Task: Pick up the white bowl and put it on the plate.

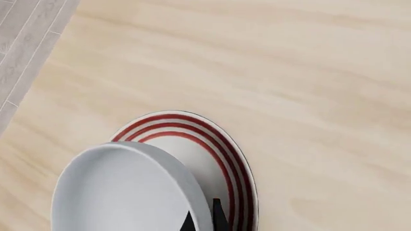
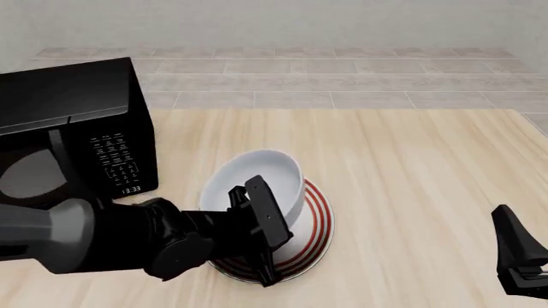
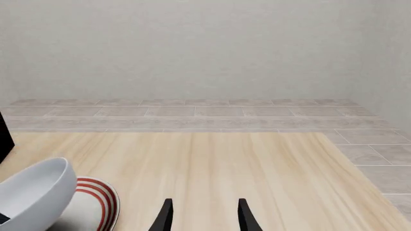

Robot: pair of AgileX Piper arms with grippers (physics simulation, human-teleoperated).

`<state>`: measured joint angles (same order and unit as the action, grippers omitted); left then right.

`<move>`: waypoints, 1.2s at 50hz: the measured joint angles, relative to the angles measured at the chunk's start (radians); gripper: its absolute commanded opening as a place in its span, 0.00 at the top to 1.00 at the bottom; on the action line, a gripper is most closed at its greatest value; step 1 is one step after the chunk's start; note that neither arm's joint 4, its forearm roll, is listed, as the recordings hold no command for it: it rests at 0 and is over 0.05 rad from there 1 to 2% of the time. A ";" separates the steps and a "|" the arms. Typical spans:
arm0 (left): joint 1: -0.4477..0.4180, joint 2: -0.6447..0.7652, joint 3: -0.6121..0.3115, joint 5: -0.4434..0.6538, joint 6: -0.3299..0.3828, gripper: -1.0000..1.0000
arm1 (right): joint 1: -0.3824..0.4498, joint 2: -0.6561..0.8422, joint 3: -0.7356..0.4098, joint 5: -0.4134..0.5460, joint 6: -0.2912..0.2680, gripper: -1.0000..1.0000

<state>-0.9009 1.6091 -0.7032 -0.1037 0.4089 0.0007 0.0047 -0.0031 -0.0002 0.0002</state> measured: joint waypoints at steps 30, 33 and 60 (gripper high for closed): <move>-0.010 0.029 -0.003 -0.018 -0.020 0.00 | 0.000 0.000 0.000 0.000 0.000 0.00; -0.010 0.031 -0.005 -0.021 -0.021 0.00 | 0.000 0.000 0.000 0.000 0.000 0.00; -0.011 0.025 -0.005 -0.027 -0.023 0.00 | 0.000 0.000 0.000 0.000 0.000 0.00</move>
<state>-0.9117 1.6345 -0.7082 -0.1302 0.3855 0.0007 0.0047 -0.0031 -0.0002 0.0001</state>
